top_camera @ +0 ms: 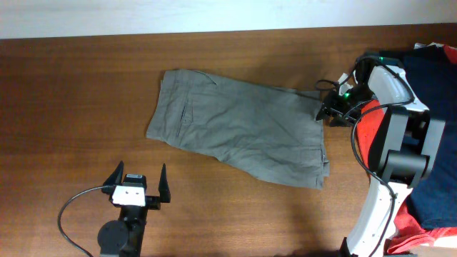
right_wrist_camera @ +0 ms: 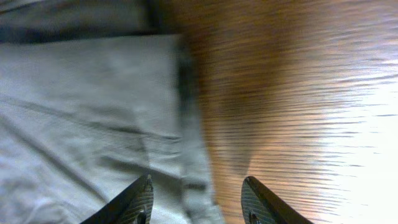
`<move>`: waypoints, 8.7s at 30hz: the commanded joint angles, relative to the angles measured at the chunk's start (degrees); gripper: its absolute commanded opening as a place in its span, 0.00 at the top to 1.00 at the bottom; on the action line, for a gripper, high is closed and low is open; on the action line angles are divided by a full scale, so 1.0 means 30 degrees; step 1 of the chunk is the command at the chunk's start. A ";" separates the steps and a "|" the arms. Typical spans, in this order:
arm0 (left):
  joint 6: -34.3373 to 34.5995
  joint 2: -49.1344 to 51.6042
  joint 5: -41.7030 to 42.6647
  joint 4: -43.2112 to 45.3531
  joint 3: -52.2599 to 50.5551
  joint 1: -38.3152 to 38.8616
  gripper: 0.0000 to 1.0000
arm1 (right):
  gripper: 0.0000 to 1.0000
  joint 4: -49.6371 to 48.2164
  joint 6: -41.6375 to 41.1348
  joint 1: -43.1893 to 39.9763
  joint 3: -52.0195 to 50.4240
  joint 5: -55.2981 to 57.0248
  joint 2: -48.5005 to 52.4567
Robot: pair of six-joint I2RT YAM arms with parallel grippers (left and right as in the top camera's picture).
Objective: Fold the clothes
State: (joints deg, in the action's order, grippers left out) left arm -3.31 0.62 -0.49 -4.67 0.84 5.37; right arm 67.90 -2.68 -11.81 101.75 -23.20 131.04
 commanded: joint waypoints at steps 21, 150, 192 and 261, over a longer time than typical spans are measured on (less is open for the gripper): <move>-0.0226 -0.0087 -0.0058 -0.0022 -0.0109 0.0087 0.00 | 0.58 -0.1275 0.2892 -0.0685 -0.0969 -0.5340 -0.1421; -0.0226 -0.0087 -0.0058 -0.0022 -0.0109 0.0087 0.00 | 0.96 -0.8065 0.6484 0.1800 -0.2710 0.0444 -0.3082; -0.0925 3.2006 0.8888 -0.8014 2.4421 -0.4473 0.00 | 0.96 0.9821 2.5099 0.3708 -0.2346 -1.0389 -0.8313; 1.4753 3.9255 0.3927 0.0270 2.6148 -0.1574 0.57 | 0.96 0.9581 2.2367 1.3311 -0.2346 -0.7839 -0.9916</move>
State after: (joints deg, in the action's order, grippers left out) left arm 41.23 117.64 11.55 -4.01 78.65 0.95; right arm 96.47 64.45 27.59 94.61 -46.33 102.50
